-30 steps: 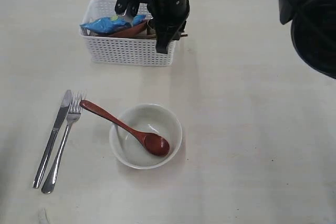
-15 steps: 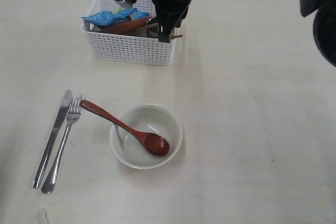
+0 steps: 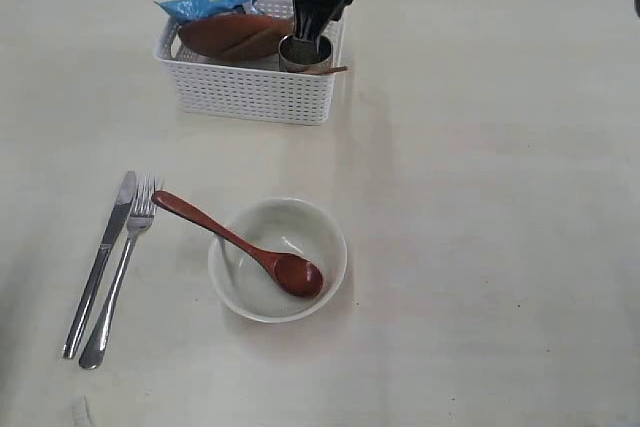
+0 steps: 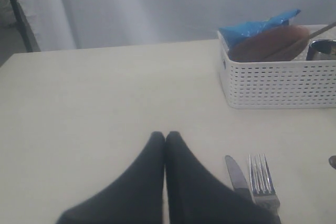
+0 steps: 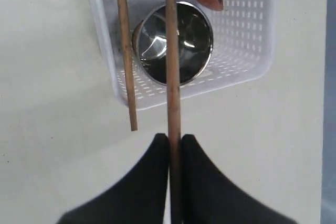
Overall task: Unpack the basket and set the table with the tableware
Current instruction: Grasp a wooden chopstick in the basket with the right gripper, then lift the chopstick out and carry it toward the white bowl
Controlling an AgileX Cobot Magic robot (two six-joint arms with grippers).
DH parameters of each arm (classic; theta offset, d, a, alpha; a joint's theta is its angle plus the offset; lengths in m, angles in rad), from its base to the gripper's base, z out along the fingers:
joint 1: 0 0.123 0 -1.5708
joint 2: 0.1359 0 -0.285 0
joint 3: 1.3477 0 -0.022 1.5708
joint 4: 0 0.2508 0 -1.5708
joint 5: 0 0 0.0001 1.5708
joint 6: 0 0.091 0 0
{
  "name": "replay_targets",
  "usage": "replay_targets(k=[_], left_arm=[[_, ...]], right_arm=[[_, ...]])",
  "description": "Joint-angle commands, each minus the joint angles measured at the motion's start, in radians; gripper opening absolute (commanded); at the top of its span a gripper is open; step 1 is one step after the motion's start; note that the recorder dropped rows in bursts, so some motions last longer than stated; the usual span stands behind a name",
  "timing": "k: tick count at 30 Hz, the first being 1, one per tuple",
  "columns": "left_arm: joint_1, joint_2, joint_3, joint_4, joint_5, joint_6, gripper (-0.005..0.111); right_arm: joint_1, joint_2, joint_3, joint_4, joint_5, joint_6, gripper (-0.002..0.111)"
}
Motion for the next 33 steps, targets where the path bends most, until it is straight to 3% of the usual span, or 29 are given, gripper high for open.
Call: replay_targets(k=[1, 14, 22, 26, 33], left_arm=[[0.002, -0.004, 0.003, -0.005, -0.002, 0.002, 0.000], [0.002, -0.004, 0.003, -0.005, -0.002, 0.002, 0.000], [0.002, -0.004, 0.003, -0.005, -0.002, 0.002, 0.000], [0.002, -0.004, 0.003, -0.005, -0.002, 0.002, 0.000], [0.002, -0.004, 0.003, -0.005, -0.002, 0.002, 0.000]], right_arm=[[0.023, -0.043, 0.005, -0.009, -0.006, 0.014, 0.000], [0.107, -0.137, 0.041, -0.013, -0.006, 0.015, 0.000], [0.105, -0.223, 0.041, -0.020, -0.006, 0.090, 0.000], [0.105, -0.286, 0.085, -0.047, -0.006, 0.230, 0.000], [0.046, -0.441, 0.365, -0.195, -0.006, 0.568, 0.000]])
